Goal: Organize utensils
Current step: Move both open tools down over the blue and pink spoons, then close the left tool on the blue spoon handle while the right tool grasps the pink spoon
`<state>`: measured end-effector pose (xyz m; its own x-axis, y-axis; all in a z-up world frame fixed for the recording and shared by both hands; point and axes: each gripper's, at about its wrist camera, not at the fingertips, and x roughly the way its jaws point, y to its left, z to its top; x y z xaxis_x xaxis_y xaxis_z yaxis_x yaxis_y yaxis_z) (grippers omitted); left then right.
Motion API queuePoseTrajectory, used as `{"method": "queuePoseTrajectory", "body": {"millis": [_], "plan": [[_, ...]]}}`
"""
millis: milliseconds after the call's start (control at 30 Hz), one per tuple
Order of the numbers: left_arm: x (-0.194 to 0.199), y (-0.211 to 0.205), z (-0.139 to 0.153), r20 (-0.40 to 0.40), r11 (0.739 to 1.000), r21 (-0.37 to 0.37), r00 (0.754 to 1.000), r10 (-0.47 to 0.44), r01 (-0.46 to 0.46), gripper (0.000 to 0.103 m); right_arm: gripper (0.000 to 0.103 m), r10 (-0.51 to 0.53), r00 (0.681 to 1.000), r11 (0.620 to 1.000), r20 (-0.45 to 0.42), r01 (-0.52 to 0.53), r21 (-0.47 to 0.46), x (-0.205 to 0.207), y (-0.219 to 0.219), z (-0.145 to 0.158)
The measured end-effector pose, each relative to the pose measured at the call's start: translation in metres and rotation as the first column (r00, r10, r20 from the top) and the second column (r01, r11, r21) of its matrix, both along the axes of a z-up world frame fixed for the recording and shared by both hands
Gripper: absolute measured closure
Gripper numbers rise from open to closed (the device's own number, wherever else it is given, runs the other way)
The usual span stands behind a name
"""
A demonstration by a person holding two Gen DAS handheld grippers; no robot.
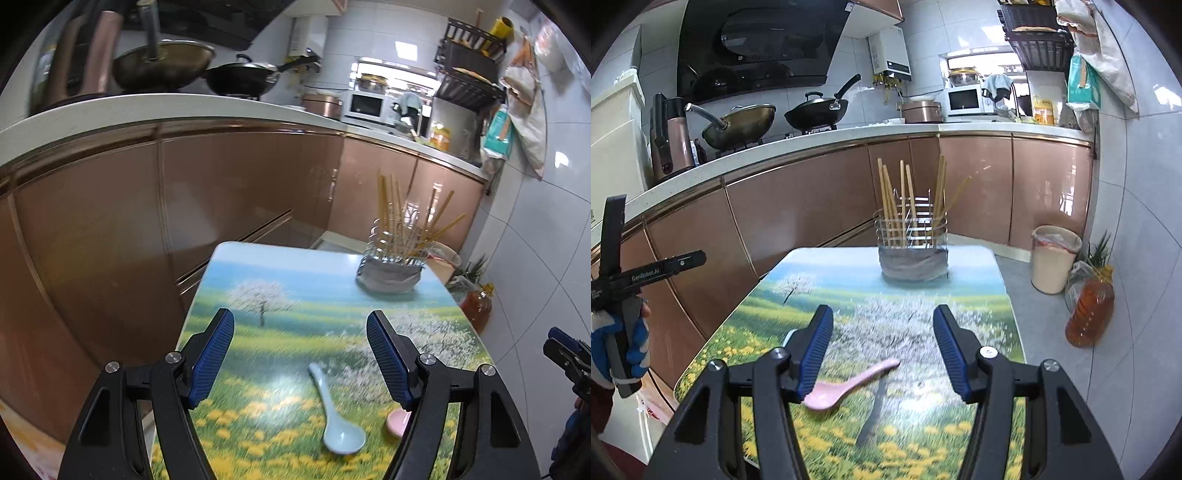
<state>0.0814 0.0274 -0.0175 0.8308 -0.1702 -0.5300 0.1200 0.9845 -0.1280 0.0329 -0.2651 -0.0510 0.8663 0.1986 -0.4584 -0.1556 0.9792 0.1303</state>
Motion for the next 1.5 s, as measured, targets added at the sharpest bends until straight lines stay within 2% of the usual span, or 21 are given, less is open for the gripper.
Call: {"method": "queuePoseTrajectory", "body": {"millis": [133, 333, 833, 1100, 1400, 1500], "plan": [[-0.02, 0.006, -0.005, -0.002, 0.999, 0.011, 0.999, 0.032, -0.032, 0.03, 0.048, 0.0, 0.999, 1.0, -0.047, 0.001, 0.023, -0.011, 0.006, -0.012], [-0.026, 0.006, -0.013, -0.025, 0.999, 0.031, 0.999, 0.039, -0.038, 0.03, 0.048, 0.013, 0.991, 0.998, -0.135, -0.004, 0.069, -0.007, 0.009, -0.032], [0.028, -0.01, -0.059, -0.196, 0.999, 0.039, 0.981, 0.01, -0.002, 0.03, 0.048, 0.041, 0.944, 0.988, -0.326, 0.01, 0.152, 0.051, 0.018, -0.083], [0.061, -0.023, -0.092, -0.316, 0.999, 0.022, 0.949, -0.017, 0.025, 0.03, 0.048, 0.063, 0.897, 0.981, -0.438, 0.026, 0.194, 0.084, 0.021, -0.115], [0.09, -0.035, -0.128, -0.441, 0.999, -0.017, 0.896, -0.05, 0.047, 0.029, 0.048, 0.087, 0.853, 0.966, -0.515, 0.055, 0.254, 0.11, 0.019, -0.141], [0.097, -0.036, -0.138, -0.486, 0.998, -0.044, 0.872, -0.065, 0.049, 0.029, 0.048, 0.096, 0.841, 0.962, -0.533, 0.059, 0.267, 0.117, 0.019, -0.147]]}}
